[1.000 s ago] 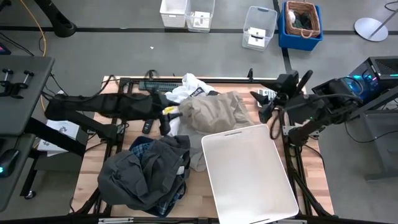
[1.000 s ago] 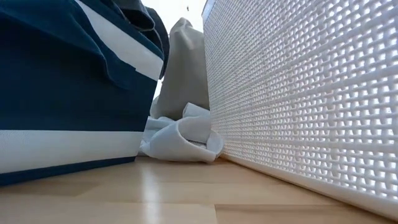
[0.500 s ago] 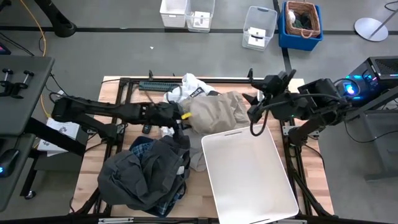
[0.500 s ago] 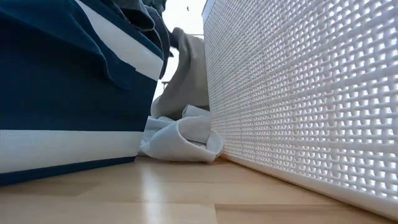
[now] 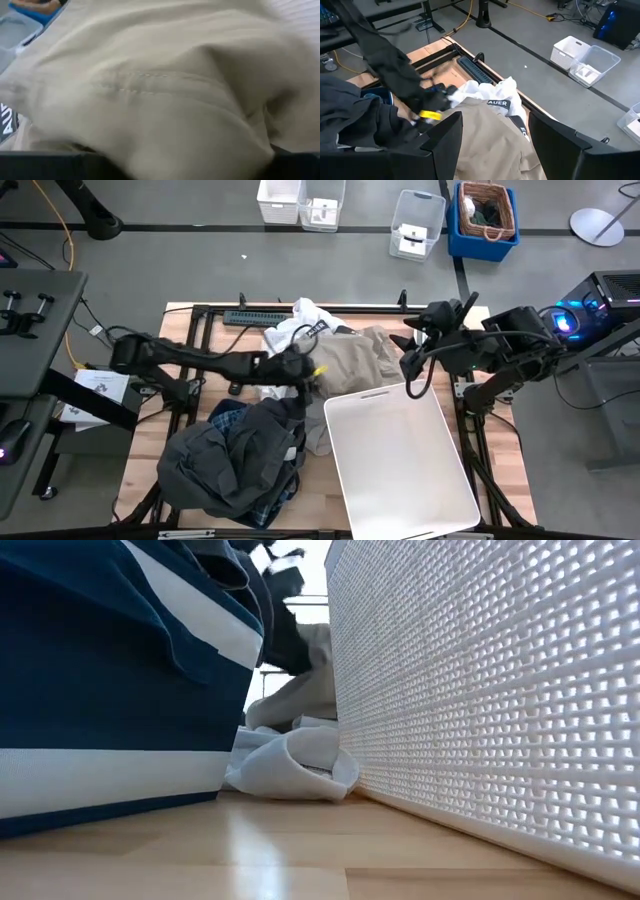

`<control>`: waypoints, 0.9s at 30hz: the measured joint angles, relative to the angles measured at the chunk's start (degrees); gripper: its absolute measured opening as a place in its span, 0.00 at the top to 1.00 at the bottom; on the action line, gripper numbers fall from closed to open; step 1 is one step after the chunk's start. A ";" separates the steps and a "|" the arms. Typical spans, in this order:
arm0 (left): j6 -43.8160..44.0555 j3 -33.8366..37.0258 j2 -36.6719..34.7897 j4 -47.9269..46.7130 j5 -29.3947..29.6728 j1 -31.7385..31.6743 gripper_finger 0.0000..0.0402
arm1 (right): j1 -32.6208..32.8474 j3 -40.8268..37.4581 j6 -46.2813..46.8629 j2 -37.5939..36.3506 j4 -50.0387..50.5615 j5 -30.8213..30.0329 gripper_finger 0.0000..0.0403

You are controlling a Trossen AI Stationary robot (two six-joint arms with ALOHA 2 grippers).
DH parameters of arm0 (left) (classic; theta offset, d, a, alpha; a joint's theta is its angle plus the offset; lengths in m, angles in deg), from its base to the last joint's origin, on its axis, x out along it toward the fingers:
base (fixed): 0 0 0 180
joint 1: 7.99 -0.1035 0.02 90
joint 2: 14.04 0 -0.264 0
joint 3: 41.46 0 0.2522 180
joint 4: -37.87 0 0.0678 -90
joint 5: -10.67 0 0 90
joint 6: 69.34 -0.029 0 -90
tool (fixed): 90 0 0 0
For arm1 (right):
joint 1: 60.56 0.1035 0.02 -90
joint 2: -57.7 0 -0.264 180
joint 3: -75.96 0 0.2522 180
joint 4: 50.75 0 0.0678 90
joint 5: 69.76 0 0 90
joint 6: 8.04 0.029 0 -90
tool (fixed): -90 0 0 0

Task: Sort clothes
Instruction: Put brown short into the white laundry organizer

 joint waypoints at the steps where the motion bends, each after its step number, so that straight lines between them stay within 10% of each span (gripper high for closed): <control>1: -0.54 -0.70 1.83 0.08 -0.85 -0.99 0.53 | 0.00 0.00 0.01 0.00 0.02 0.02 0.45; 8: -1.74 -4.55 15.71 -6.35 -10.30 -5.85 0.57 | 0.00 0.00 0.61 0.06 -0.02 0.33 0.45; 15: 8.71 -5.22 22.50 -4.62 -25.02 -8.07 0.96 | 0.00 0.00 1.77 0.07 -0.04 0.37 0.45; 27: 1.64 -5.50 -16.30 4.10 -19.30 -13.32 0.99 | 0.00 0.00 -0.47 0.09 -0.02 -1.40 0.45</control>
